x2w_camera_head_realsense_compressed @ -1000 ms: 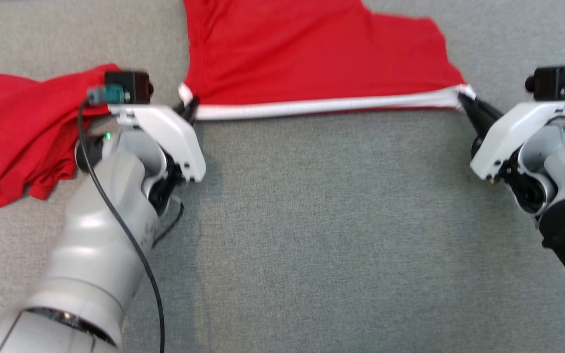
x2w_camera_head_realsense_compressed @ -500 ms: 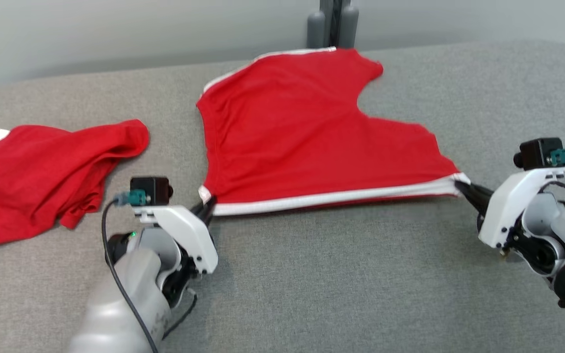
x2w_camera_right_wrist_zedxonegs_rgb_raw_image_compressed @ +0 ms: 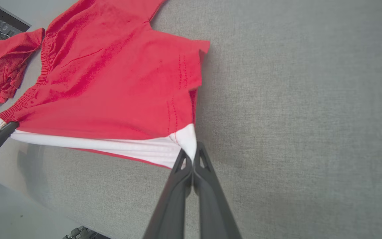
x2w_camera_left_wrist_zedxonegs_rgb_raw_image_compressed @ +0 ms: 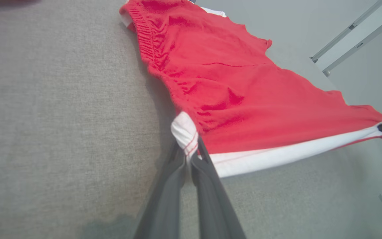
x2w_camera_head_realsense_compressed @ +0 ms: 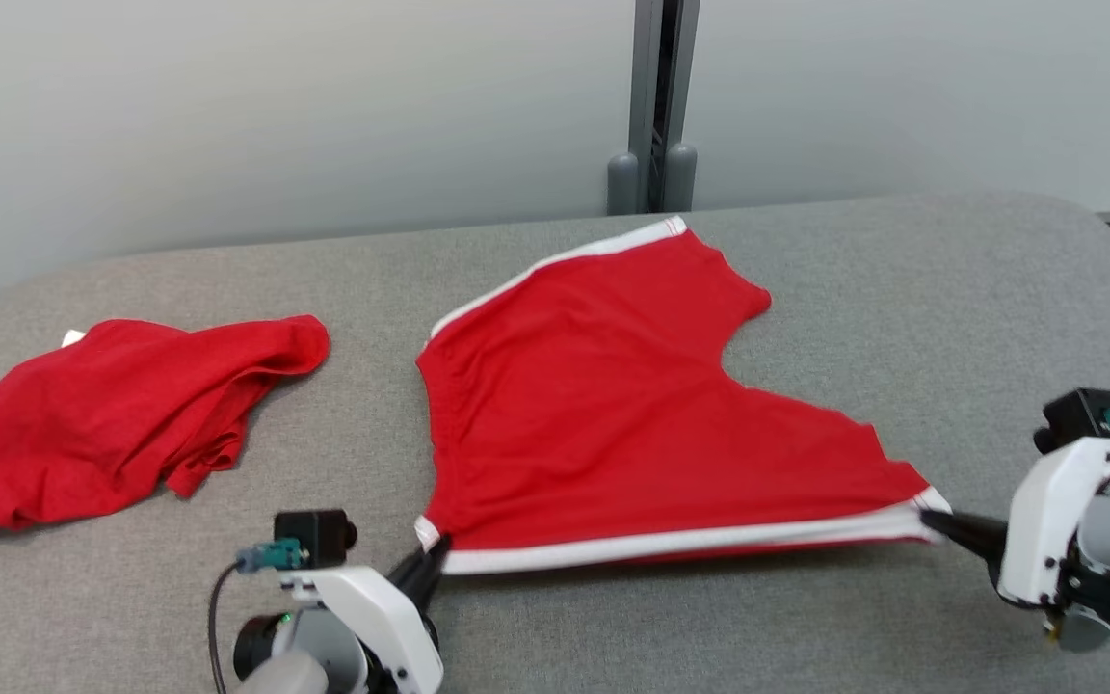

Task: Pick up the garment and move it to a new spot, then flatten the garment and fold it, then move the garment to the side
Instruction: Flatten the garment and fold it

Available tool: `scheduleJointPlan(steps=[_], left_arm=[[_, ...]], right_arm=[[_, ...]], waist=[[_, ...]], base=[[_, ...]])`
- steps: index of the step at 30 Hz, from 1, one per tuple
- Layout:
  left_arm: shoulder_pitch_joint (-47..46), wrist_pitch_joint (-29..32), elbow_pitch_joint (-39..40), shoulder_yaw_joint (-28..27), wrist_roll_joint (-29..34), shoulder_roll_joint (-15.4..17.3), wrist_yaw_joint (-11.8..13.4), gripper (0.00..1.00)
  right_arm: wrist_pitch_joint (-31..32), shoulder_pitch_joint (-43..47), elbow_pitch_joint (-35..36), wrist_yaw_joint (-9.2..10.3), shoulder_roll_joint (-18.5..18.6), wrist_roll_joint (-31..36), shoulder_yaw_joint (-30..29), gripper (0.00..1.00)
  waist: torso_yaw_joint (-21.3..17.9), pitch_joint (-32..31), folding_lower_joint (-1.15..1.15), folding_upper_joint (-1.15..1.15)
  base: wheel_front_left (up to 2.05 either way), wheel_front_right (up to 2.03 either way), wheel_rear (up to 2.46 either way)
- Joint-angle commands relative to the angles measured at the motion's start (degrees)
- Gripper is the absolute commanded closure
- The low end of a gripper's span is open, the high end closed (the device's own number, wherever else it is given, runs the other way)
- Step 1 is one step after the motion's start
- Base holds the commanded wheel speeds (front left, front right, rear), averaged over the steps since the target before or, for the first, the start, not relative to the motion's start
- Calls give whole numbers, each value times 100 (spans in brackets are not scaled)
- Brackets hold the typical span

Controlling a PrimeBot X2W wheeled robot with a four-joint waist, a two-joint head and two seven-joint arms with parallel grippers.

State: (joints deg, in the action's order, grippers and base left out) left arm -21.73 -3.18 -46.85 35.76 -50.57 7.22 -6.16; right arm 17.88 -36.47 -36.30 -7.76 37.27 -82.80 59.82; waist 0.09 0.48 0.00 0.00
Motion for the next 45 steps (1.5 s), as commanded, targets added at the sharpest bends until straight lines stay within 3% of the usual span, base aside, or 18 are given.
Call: scheduleJointPlan(steps=[1,10,17,23,32,39,45], left_arm=[[141,30,37,-25,-49,207,99,100],[1443,828,2104,150,-148,875,685,100],[2311,1639,3918,227,-410,1377,1283,100],[2599,1966,4889,232,-425,1615,1729,100],[2259,2868,5459,-179,-1321,1479,2177,100],[1440,3773,5486,-557,-2090,1305,2552,100],[512,3939,5025,-826,-2315,980,2554,100]], right_arm=[[92,148,-94,50,248,-80,-25,100],[1112,642,577,50,884,-572,122,100],[1405,890,1218,48,1359,-824,101,100],[1323,805,1687,44,1635,-916,-25,100],[1181,208,1964,34,1565,-837,-323,100],[1330,-674,1572,33,1291,-601,-522,100],[1594,-1508,979,30,888,-388,-620,100]], waist=[[26,-71,0,0],[2,-199,0,0],[9,-194,0,0],[38,-150,0,0],[231,166,0,0],[504,703,0,0],[755,1249,0,0]], base=[[0,0,0],[0,0,0],[0,0,0],[0,0,0],[0,0,0],[0,0,0],[0,0,0]])
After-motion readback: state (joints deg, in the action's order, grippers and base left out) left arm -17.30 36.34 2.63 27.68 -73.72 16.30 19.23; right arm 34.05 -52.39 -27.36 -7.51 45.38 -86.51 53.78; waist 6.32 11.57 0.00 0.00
